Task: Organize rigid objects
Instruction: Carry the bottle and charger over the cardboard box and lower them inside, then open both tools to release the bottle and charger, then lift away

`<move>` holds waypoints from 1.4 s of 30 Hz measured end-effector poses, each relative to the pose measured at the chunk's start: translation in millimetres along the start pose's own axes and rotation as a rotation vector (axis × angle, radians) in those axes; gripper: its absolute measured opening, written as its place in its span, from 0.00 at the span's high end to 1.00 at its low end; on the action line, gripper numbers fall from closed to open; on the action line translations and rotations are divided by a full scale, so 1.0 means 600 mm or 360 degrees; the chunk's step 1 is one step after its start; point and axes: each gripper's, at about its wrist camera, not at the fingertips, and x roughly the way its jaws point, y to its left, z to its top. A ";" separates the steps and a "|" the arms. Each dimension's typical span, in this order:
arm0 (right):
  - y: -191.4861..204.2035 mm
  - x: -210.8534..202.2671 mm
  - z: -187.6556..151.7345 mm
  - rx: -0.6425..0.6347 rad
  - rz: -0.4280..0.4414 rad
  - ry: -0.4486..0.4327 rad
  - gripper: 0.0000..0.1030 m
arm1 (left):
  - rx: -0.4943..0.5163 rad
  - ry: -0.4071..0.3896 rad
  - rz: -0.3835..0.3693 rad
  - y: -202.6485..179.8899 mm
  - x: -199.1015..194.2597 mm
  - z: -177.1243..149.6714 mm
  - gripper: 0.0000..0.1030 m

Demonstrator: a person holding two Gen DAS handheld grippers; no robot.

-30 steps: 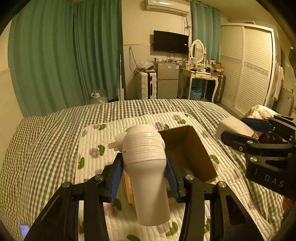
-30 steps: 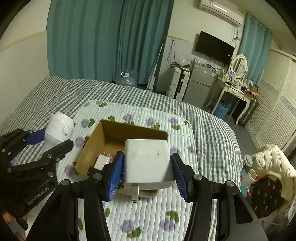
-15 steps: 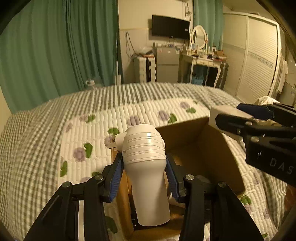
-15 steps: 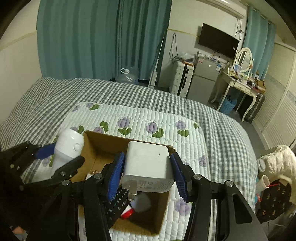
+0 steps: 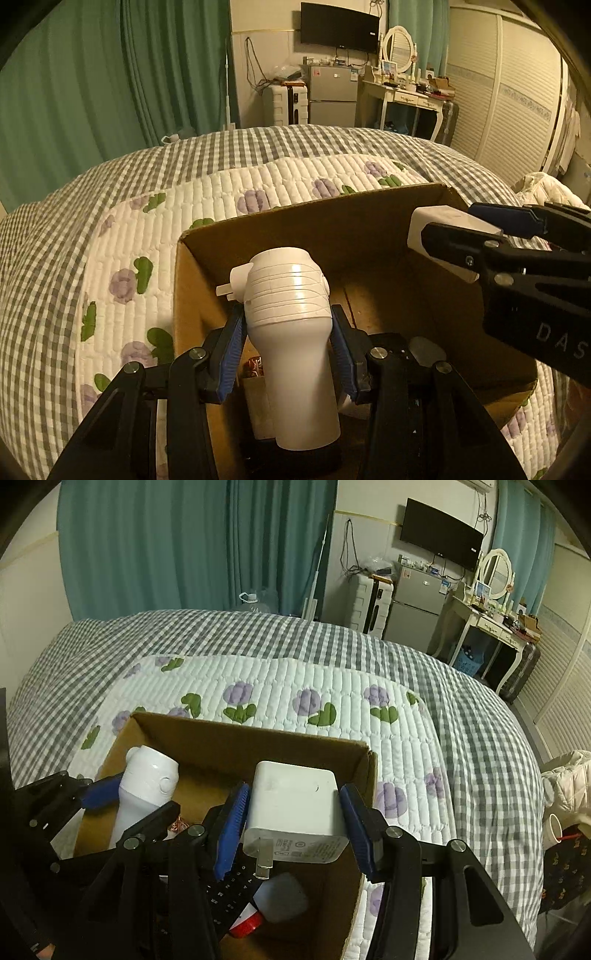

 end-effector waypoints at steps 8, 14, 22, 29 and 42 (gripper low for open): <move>-0.007 0.012 -0.003 0.0031 0.0042 0.0016 0.51 | 0.0018 0.0007 0.0028 -0.010 0.003 0.005 0.41; -0.008 0.008 0.000 0.0035 0.0051 -0.0001 0.51 | 0.0006 -0.0025 0.0048 -0.003 -0.013 0.003 0.33; -0.010 0.019 0.007 0.0046 0.0065 0.0011 0.51 | -0.0019 -0.0085 0.0096 0.011 -0.029 0.001 0.33; -0.018 0.024 0.015 0.0119 0.0026 -0.0008 0.40 | -0.0040 -0.0094 0.0092 0.018 -0.036 0.001 0.33; -0.017 -0.179 0.045 0.0097 -0.0021 -0.0215 0.40 | -0.0057 -0.0310 0.0136 0.011 -0.242 0.028 0.33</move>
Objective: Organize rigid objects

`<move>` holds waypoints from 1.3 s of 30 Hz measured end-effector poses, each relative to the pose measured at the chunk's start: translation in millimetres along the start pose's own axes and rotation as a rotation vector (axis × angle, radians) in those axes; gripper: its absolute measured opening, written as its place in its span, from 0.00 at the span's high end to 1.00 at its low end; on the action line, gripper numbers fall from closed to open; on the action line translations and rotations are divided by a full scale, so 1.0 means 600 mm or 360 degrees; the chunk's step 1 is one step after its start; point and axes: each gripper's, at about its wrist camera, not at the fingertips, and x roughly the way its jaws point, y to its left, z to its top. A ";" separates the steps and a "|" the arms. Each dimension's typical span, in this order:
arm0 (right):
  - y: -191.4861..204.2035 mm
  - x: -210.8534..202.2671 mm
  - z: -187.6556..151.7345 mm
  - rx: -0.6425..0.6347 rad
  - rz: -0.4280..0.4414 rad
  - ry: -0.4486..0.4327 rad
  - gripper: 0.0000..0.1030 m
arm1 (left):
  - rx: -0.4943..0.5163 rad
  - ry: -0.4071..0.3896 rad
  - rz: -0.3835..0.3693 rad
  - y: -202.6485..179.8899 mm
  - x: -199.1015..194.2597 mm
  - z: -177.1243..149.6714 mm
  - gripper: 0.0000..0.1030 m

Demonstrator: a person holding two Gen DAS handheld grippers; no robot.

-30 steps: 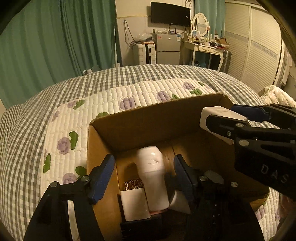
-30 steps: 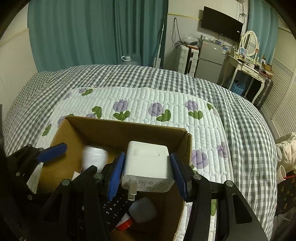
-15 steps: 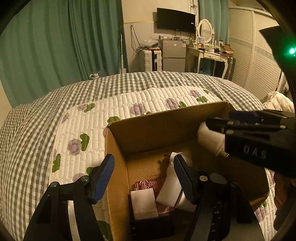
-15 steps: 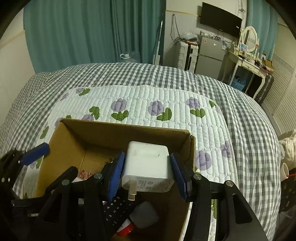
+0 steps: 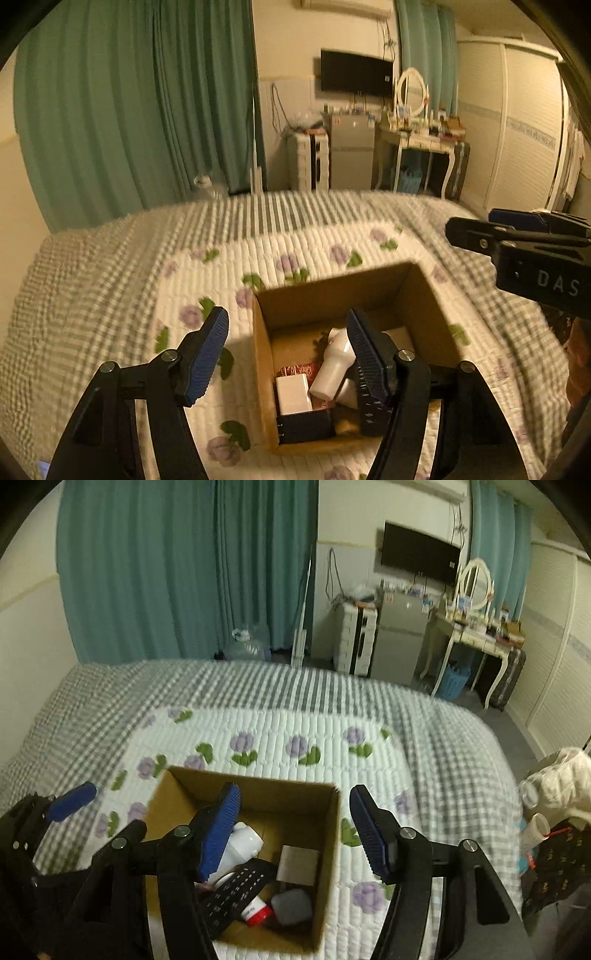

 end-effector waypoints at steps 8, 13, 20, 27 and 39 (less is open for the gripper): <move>-0.002 -0.214 -0.015 -0.0002 -0.0039 -0.0224 0.40 | -0.0008 -0.0214 -0.0023 0.014 -0.174 0.006 0.33; 0.003 -0.289 -0.051 0.0028 -0.0034 -0.0321 0.40 | -0.0024 -0.0292 -0.0030 0.019 -0.221 -0.022 0.33; 0.005 -0.284 -0.111 0.0153 -0.0026 -0.0345 0.40 | -0.0053 -0.0278 -0.0040 0.030 -0.205 -0.077 0.32; 0.010 -0.226 -0.178 0.0115 -0.0026 -0.0410 0.07 | -0.0117 -0.0368 0.0067 0.036 -0.161 -0.148 0.00; 0.004 -0.142 -0.247 0.0138 -0.0079 -0.0318 0.00 | -0.0071 -0.0250 0.0066 0.031 -0.103 -0.197 0.00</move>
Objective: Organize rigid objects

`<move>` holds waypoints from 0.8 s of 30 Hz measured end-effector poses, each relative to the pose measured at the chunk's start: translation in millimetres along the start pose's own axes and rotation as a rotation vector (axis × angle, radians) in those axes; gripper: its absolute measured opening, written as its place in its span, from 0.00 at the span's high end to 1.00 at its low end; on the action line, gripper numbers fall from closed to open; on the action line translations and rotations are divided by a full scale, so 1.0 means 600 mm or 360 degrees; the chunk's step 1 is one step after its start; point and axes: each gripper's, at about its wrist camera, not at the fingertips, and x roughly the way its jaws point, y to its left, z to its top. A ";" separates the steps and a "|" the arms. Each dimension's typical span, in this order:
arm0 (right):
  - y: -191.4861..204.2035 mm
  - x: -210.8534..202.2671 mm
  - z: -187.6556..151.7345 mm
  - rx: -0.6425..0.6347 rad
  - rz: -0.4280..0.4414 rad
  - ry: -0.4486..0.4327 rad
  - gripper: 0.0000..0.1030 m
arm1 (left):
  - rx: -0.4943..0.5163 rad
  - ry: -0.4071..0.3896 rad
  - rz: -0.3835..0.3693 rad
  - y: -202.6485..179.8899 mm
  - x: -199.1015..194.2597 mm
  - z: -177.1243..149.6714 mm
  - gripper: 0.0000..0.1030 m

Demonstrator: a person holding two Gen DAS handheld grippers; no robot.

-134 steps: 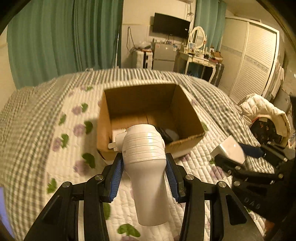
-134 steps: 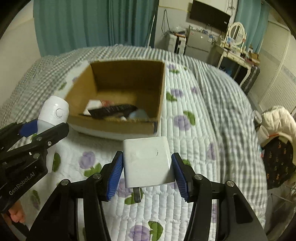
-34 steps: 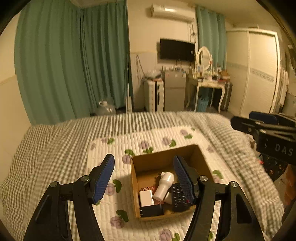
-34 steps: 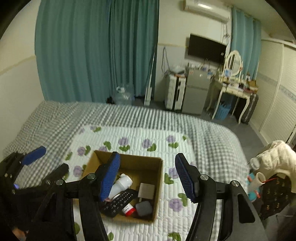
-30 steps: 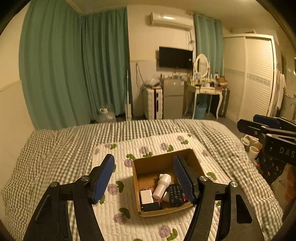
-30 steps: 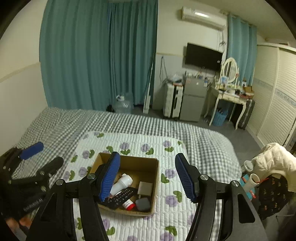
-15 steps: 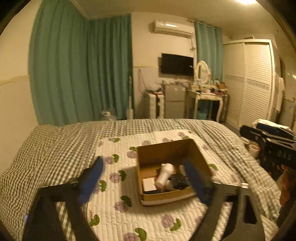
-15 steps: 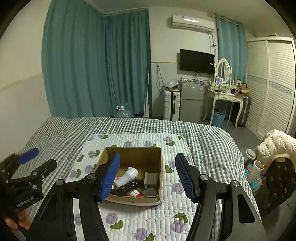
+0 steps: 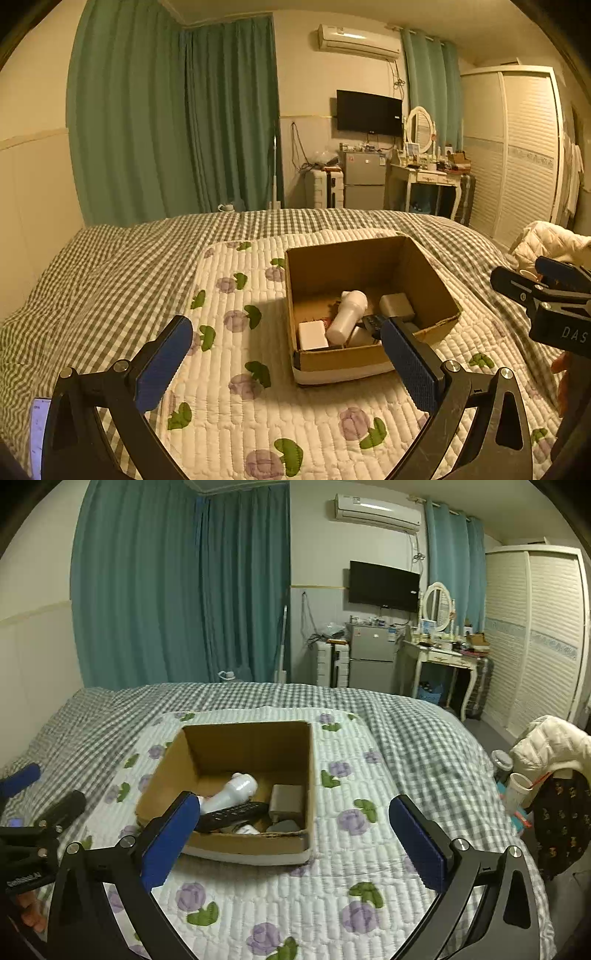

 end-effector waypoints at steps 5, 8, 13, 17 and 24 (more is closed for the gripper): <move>0.005 -0.017 0.000 -0.0020 0.0034 -0.0098 0.00 | -0.0023 -0.0003 -0.0037 0.001 -0.008 0.001 0.00; 0.005 -0.020 0.004 -0.0019 0.0041 -0.0118 0.00 | -0.0042 -0.0013 -0.0037 0.002 -0.012 0.004 0.00; 0.004 -0.020 0.005 -0.0003 0.0046 -0.0140 0.00 | -0.0041 -0.0003 -0.0033 0.003 -0.014 0.007 0.00; 0.003 -0.017 0.004 -0.0003 0.0051 -0.0133 0.00 | -0.0058 0.0012 -0.0039 0.005 -0.011 0.007 0.00; 0.003 -0.010 0.000 0.0004 0.0043 -0.0106 0.00 | -0.0066 0.0015 -0.0039 0.005 -0.010 0.006 0.00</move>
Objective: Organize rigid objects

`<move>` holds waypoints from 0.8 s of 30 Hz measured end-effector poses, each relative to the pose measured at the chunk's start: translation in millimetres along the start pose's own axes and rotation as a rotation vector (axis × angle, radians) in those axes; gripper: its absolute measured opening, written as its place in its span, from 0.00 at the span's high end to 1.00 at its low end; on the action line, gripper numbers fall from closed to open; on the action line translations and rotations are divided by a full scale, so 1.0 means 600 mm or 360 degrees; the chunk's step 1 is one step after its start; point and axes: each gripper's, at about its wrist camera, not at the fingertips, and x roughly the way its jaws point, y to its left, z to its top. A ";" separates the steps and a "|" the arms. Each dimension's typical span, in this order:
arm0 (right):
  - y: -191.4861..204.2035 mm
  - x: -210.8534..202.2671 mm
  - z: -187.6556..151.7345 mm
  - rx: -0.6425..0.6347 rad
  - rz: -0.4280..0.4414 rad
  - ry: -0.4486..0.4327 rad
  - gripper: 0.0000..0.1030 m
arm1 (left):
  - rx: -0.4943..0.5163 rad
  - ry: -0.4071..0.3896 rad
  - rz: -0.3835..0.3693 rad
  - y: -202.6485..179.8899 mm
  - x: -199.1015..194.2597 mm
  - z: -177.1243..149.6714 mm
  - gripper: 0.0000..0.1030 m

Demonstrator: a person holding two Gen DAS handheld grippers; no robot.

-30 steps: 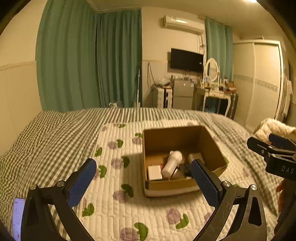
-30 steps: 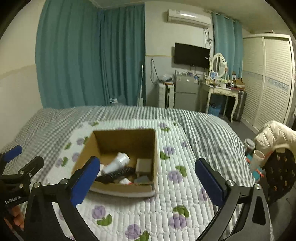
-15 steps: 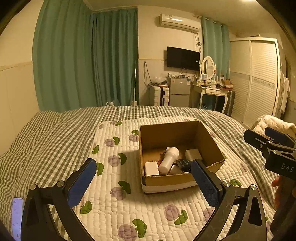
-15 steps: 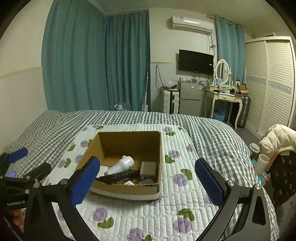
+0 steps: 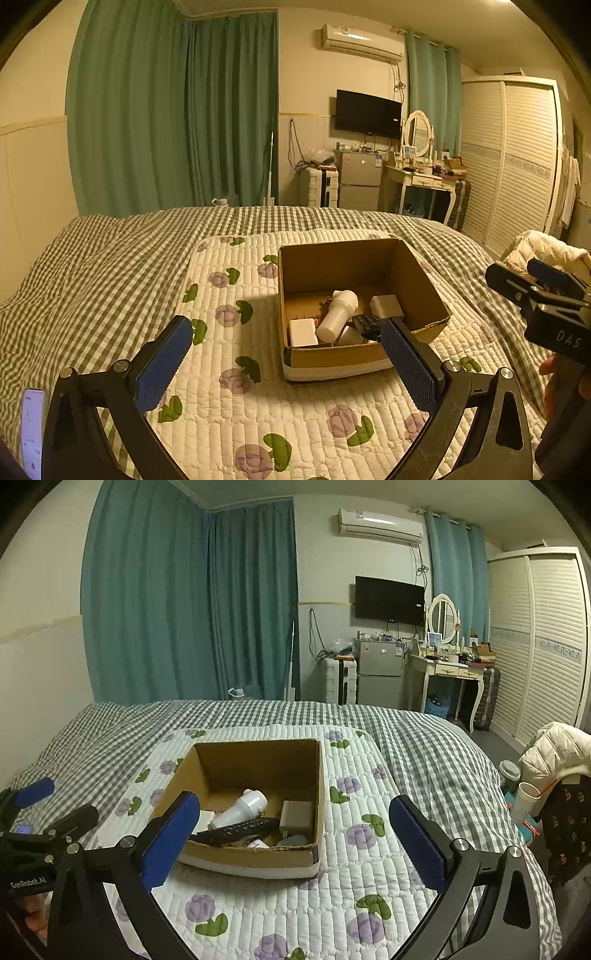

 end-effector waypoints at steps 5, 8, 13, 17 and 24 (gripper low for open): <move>0.001 0.007 -0.003 -0.0011 -0.0005 0.0023 0.00 | -0.0008 -0.0011 0.0002 0.002 -0.001 0.001 0.00; 0.002 0.008 -0.005 -0.0014 -0.0004 0.0034 0.00 | -0.0014 -0.0009 0.0002 0.003 -0.001 0.003 0.00; 0.004 0.011 -0.006 -0.0027 -0.0005 0.0039 0.00 | -0.0011 -0.0005 -0.0006 0.004 0.000 0.003 0.00; 0.005 0.014 -0.009 -0.0041 -0.0015 0.0050 0.00 | -0.0008 0.0000 0.0000 0.002 0.001 0.002 0.00; 0.005 0.019 -0.013 -0.0061 -0.0024 0.0072 0.00 | 0.0017 0.0020 0.0019 -0.005 0.006 -0.003 0.00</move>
